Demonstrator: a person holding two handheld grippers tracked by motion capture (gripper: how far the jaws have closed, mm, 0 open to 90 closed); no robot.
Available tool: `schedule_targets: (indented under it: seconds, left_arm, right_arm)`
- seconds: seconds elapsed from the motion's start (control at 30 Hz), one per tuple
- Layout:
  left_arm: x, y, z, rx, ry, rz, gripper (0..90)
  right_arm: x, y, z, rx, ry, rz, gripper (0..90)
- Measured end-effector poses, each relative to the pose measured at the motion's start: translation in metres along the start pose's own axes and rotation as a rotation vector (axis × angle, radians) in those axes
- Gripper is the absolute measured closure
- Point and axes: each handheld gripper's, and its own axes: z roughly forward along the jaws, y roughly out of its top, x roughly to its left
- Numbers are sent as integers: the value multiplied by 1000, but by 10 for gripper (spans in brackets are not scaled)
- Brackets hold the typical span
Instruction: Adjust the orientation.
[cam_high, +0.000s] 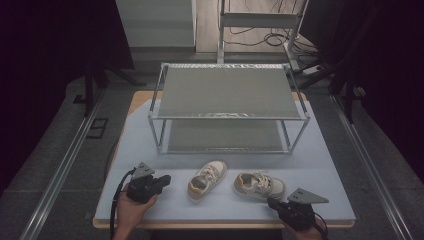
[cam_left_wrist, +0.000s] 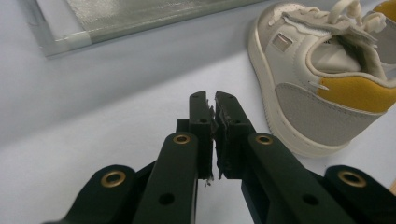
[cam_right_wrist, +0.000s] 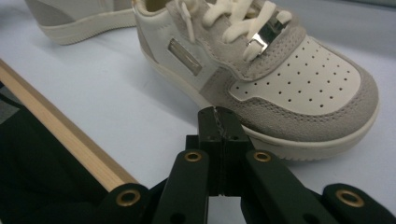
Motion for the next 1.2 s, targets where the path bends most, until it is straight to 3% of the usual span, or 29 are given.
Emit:
schedule_targets:
  seconds: [0.13,0.3,0.63,0.9,1.07,1.2]
  left_arm:
    - [-1,-1,1,5,-5,0,845]
    - [-3,-2,-1,3,-7,3,832]
    - [-2,-2,-1,7,-13,-5,829]
    - [-4,-2,0,9,-18,-2,828]
    - [-3,-2,0,7,-23,-7,827]
    - [-2,-2,-3,-2,-24,-6,827]
  right_arm:
    - [-3,0,3,7,-28,4,896]
    - [-9,2,3,11,-15,22,896]
    - [-26,13,9,12,-74,49,895]
    - [-38,22,18,13,-81,70,889]
    - [-40,24,20,6,-97,77,887]
    - [-31,26,11,-26,-112,63,894]
